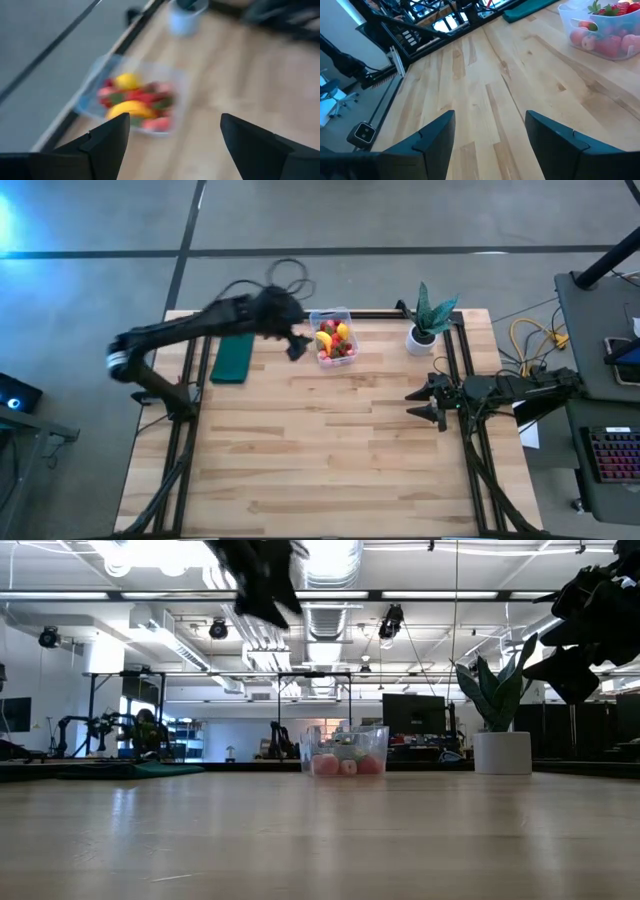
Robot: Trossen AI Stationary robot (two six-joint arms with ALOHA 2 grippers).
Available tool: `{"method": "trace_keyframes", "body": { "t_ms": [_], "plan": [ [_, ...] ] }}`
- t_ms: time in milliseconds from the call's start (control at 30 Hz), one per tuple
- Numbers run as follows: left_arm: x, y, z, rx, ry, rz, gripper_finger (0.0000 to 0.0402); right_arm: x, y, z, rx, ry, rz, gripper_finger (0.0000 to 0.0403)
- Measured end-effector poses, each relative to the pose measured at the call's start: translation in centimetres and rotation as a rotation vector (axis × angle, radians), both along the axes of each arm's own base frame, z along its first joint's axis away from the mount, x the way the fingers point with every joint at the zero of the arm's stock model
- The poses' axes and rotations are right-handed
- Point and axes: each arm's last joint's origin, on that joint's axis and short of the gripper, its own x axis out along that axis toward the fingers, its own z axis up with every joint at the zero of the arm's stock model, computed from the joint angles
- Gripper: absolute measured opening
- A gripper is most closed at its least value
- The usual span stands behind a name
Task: Pick and placing Produce into tupperware
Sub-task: Return to Home Position
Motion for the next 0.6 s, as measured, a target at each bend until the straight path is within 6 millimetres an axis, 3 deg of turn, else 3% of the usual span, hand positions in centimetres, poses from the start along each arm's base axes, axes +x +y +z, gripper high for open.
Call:
{"method": "trace_keyframes", "body": {
  "t_ms": [133,233,300,400,600],
  "plan": [
    [-3.0,-5.1,2.5,-0.042,-0.253,-0.107,0.0297,0.0,0.0,0.0,0.000,0.000,0.000,0.0233],
    [-4.5,-7.8,2.3,-0.158,-0.460,-0.084,0.0297,0.0,0.0,0.0,0.000,0.000,0.000,0.0233],
    [-4.9,-9.4,1.3,-0.220,-0.587,-0.085,0.0297,0.0,0.0,0.0,0.000,-0.001,0.000,0.0233],
    [-5.4,-11.6,-0.8,-0.172,-0.690,-0.181,0.0297,0.0,0.0,0.0,0.000,-0.001,0.000,0.0233],
    [-6.9,-12.4,-5.8,-0.097,-0.742,-0.171,0.0297,0.0,0.0,0.0,0.000,0.000,0.000,0.0233]
  ]
}}
